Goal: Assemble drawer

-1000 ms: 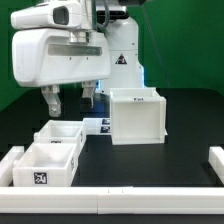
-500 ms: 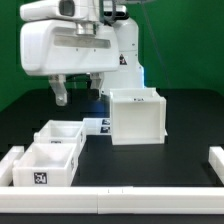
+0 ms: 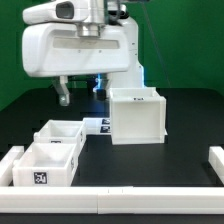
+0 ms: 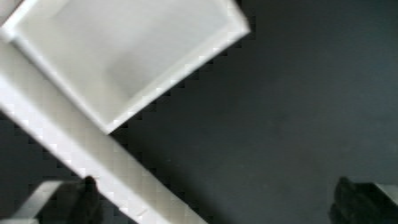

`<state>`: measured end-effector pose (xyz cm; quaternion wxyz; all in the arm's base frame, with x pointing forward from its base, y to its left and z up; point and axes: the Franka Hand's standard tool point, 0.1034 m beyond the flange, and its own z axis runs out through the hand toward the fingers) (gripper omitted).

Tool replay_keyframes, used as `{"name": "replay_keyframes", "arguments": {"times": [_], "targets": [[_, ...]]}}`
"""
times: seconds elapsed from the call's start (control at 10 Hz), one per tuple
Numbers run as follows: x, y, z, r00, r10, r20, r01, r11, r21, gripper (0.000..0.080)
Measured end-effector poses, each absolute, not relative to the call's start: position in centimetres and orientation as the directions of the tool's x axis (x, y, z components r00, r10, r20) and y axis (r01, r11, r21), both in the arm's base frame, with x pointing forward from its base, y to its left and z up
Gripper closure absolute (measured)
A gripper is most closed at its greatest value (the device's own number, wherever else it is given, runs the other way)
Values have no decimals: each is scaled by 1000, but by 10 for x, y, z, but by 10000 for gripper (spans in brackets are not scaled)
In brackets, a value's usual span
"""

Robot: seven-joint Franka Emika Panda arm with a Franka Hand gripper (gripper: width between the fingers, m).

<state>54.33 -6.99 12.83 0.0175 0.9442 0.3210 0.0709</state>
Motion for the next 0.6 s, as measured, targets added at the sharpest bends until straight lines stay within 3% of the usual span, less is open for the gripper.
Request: {"name": "replay_keyframes", "arguments": {"times": [0.1,0.2,0.6], "targets": [[554,-61,141,846,525,96,523,-851,41,151],[567,-61,144,844,527,102,526,-850,42,151],[565,-61,139,846,524,100,523,-852,36,151]]}}
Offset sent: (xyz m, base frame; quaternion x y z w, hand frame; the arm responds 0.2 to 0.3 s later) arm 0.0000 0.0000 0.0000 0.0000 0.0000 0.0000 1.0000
